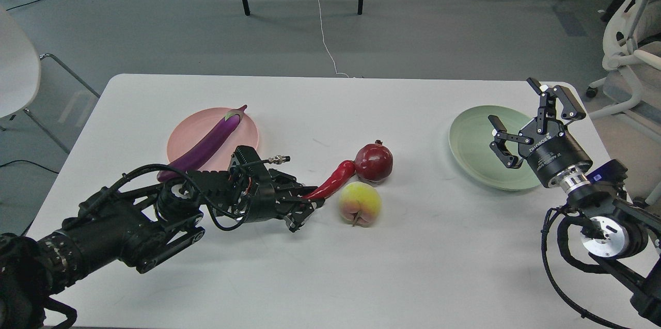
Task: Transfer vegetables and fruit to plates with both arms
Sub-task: 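Carry the chili with the left gripper and place it on the pink plate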
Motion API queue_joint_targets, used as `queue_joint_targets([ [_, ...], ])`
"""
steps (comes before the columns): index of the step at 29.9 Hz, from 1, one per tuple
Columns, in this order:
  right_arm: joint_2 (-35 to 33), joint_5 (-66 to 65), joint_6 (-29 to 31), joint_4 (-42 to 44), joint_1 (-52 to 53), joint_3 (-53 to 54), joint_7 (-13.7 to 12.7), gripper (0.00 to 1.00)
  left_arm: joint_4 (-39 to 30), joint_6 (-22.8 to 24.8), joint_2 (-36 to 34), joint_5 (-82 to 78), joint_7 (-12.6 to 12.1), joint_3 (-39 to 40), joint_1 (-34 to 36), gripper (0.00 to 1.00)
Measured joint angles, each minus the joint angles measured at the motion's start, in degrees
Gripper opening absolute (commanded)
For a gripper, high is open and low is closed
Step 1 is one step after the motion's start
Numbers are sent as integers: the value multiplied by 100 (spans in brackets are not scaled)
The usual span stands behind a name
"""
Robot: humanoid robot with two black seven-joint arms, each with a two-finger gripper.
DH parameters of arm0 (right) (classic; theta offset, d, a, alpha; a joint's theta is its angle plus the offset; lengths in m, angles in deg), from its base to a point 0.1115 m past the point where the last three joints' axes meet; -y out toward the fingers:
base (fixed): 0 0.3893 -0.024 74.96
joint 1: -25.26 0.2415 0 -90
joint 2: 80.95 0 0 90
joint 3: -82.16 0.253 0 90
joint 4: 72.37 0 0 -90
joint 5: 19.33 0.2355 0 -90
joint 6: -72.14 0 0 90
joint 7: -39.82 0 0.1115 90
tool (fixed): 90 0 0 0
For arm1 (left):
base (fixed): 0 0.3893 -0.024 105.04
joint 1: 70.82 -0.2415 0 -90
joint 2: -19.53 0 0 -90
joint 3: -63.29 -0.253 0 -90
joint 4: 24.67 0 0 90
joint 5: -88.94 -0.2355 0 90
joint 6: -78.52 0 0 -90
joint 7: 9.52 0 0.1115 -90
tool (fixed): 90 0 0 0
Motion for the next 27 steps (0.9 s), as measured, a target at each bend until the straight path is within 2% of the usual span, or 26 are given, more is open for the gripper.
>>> queue_joint_targets([
  [11, 0, 0, 0, -2, -14, 5, 0, 99, 0, 18, -112, 2, 30, 83, 55, 10],
  [21, 6, 0, 0, -2, -14, 9, 0, 99, -38, -10, -678, -4, 5, 586, 56, 10],
  [27, 4, 0, 0, -2, -14, 10, 0, 99, -297, -47, -1152, 0, 10, 939, 14, 11],
])
